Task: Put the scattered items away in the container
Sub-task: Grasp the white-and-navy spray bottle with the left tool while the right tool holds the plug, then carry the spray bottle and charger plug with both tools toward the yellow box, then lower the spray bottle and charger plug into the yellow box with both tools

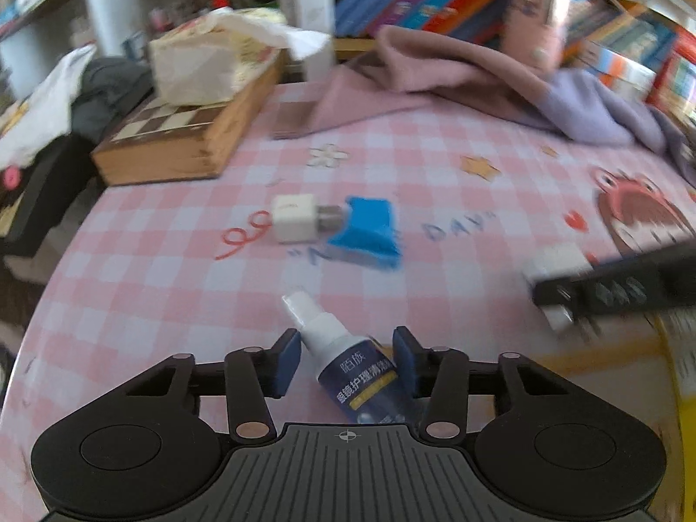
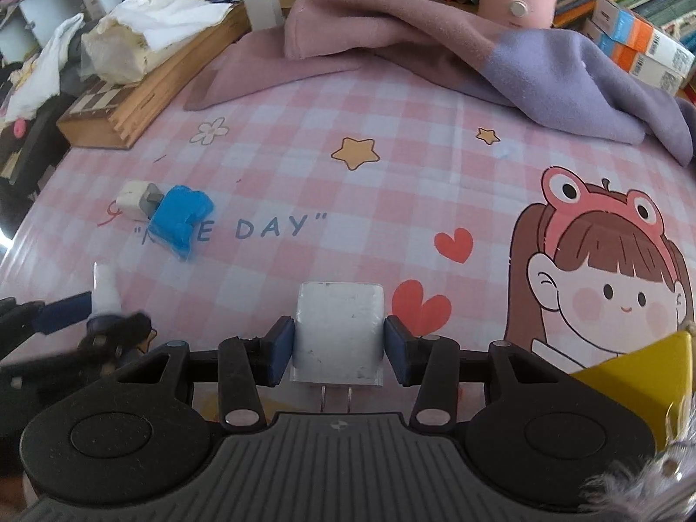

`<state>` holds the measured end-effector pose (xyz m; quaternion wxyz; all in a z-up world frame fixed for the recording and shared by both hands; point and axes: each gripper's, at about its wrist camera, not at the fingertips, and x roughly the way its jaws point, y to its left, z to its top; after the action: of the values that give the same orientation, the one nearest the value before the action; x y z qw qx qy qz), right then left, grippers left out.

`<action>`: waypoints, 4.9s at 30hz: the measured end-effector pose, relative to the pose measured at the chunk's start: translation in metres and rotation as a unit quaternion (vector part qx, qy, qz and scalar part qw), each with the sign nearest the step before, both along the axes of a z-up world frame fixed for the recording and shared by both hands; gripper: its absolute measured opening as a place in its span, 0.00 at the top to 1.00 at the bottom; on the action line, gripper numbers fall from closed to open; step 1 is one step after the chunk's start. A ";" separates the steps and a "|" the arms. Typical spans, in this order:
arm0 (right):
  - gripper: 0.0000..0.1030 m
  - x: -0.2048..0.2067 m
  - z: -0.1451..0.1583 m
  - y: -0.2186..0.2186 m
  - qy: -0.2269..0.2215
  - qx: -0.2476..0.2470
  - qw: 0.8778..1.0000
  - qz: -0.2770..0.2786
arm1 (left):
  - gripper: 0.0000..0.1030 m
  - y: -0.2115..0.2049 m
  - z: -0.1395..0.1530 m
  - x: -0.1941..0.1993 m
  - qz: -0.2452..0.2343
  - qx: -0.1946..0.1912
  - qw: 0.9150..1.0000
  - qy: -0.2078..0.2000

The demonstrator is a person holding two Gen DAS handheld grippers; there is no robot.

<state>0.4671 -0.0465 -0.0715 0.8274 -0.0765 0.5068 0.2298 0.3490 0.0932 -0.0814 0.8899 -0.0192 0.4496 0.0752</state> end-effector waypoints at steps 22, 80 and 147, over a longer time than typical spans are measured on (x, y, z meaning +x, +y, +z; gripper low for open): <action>0.59 -0.011 0.002 0.001 -0.017 0.004 1.000 0.026 | 0.70 0.000 0.005 -0.031 0.019 -0.039 0.999 0.007; 0.59 -0.370 0.107 -0.104 -0.129 0.076 0.985 -0.089 | 0.70 -0.020 0.112 -0.283 -0.116 -0.194 0.966 -0.129; 0.59 -0.335 0.105 -0.308 -0.159 0.056 0.956 -0.239 | 0.70 -0.244 0.114 -0.175 -0.342 -0.197 0.912 -0.109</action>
<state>0.1322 -0.3549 0.0336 0.9308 0.0575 0.3589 0.0380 0.1743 -0.1512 0.0328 0.8827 -0.0477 0.3346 -0.3266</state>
